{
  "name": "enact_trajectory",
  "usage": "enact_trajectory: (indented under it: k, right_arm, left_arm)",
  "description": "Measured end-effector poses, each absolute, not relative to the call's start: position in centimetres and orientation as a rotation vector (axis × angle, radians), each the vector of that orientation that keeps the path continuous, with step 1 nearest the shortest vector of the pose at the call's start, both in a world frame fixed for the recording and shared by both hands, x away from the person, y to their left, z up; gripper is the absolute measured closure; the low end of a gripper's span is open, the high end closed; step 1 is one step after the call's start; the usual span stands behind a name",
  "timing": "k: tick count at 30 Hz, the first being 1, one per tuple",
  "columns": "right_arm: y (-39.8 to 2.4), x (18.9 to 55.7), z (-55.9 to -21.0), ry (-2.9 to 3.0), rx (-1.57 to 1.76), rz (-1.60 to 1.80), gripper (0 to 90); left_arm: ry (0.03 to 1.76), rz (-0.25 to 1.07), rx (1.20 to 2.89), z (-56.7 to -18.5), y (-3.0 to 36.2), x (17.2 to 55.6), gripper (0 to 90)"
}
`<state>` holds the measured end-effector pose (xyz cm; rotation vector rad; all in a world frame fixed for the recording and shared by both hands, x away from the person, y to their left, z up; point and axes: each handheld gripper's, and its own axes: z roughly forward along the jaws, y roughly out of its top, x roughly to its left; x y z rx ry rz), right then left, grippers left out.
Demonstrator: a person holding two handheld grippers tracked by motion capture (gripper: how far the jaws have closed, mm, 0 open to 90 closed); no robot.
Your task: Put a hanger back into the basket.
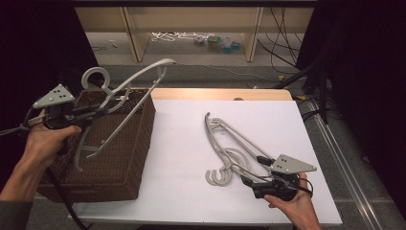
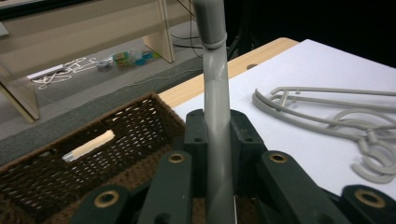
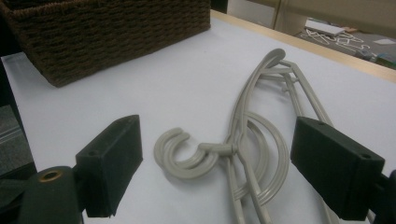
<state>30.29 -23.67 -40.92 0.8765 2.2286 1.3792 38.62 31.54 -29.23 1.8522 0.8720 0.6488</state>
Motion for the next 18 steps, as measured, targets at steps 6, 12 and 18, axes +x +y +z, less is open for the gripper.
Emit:
enact_trajectory:
  k: [6, 12, 18]
  right_arm:
    - [-23.7, 30.2, -40.9, 2.23, 0.877, 1.382, 17.8]
    - [-23.8, 30.3, -41.0, 2.238, 0.878, 1.375, 17.9]
    - [-23.9, 30.3, -41.0, 2.236, 0.881, 1.37, 17.8]
  left_arm:
    - [0.903, 0.661, 1.877, -30.8, 33.4, 38.8, 79.5]
    - [0.922, 0.683, 1.888, -32.4, 36.2, 38.6, 79.4]
    - [0.935, 0.679, 1.897, -33.7, 38.2, 37.9, 79.5]
